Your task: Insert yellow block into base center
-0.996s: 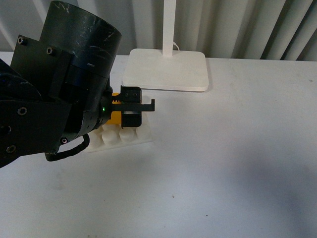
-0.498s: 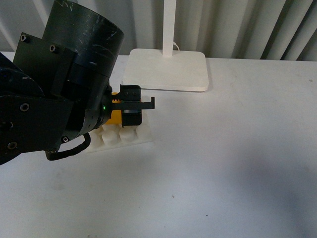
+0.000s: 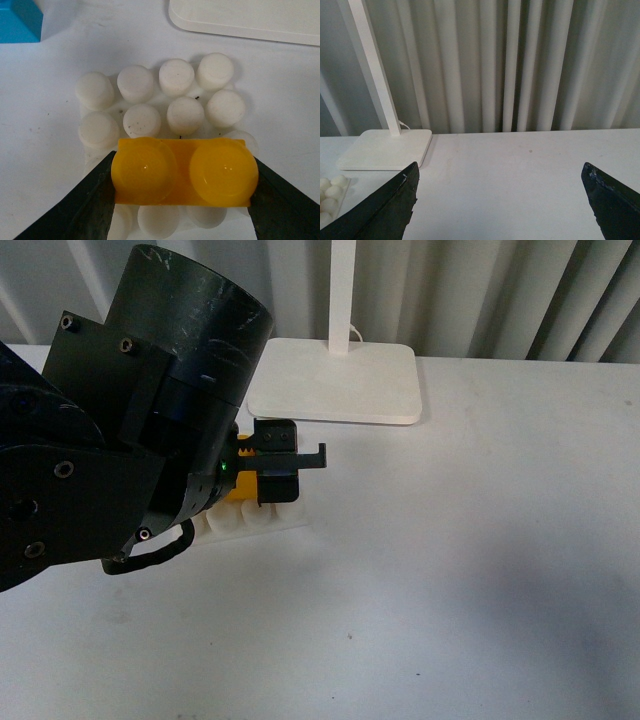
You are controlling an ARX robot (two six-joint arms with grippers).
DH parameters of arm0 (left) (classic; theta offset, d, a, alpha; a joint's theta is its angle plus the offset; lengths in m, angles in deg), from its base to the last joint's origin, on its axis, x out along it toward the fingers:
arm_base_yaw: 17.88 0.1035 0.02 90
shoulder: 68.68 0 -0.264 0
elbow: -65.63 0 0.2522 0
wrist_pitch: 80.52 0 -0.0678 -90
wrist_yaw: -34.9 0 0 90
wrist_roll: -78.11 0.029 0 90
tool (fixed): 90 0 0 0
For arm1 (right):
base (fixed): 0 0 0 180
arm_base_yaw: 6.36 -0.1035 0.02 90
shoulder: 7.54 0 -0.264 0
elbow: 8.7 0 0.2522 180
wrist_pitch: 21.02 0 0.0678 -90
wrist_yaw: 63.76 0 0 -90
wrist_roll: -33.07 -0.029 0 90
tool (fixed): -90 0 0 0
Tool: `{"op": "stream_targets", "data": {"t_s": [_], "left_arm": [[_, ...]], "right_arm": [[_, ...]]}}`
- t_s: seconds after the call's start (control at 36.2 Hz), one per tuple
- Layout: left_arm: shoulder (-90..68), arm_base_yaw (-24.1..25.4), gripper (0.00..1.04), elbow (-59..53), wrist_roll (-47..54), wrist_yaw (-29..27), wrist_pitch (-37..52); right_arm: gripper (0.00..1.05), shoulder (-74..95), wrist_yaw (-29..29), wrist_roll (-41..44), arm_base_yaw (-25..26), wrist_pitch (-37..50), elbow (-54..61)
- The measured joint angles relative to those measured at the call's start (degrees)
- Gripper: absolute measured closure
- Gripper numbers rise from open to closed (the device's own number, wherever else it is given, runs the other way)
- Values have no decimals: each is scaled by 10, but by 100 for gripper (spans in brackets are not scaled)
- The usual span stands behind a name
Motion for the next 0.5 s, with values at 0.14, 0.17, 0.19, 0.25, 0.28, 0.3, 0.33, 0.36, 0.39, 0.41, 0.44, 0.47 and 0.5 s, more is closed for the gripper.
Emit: {"op": "stream_targets", "data": {"t_s": [0.14,0.17,0.19,0.25,0.28,0.3,0.33,0.36,0.39,0.41,0.44,0.47,0.5], "left_arm": [[-9,-3,39,0,0,-6,5],[-11,-4,39,0,-1,-7,7],[-13,-4,39,0,-2,-9,9],[-19,-4,39,2,-3,-13,17],[-22,-4,39,3,-4,-15,19],[-25,-4,39,3,-11,-15,22],[-28,-4,39,3,-14,-16,25],[-31,-5,39,3,-16,-17,27],[-33,-5,39,3,-18,-17,28],[-34,-6,39,3,-19,-17,29],[-36,-6,39,3,-21,-17,30],[-39,-6,39,3,-21,-17,31],[-43,-6,39,3,-23,-17,31]], "right_arm": [[9,0,0,0,0,0,0],[9,0,0,0,0,0,0],[9,0,0,0,0,0,0],[9,0,0,0,0,0,0],[9,0,0,0,0,0,0],[9,0,0,0,0,0,0],[9,0,0,0,0,0,0],[9,0,0,0,0,0,0],[9,0,0,0,0,0,0],[9,0,0,0,0,0,0],[9,0,0,0,0,0,0],[9,0,0,0,0,0,0],[9,0,0,0,0,0,0]]}}
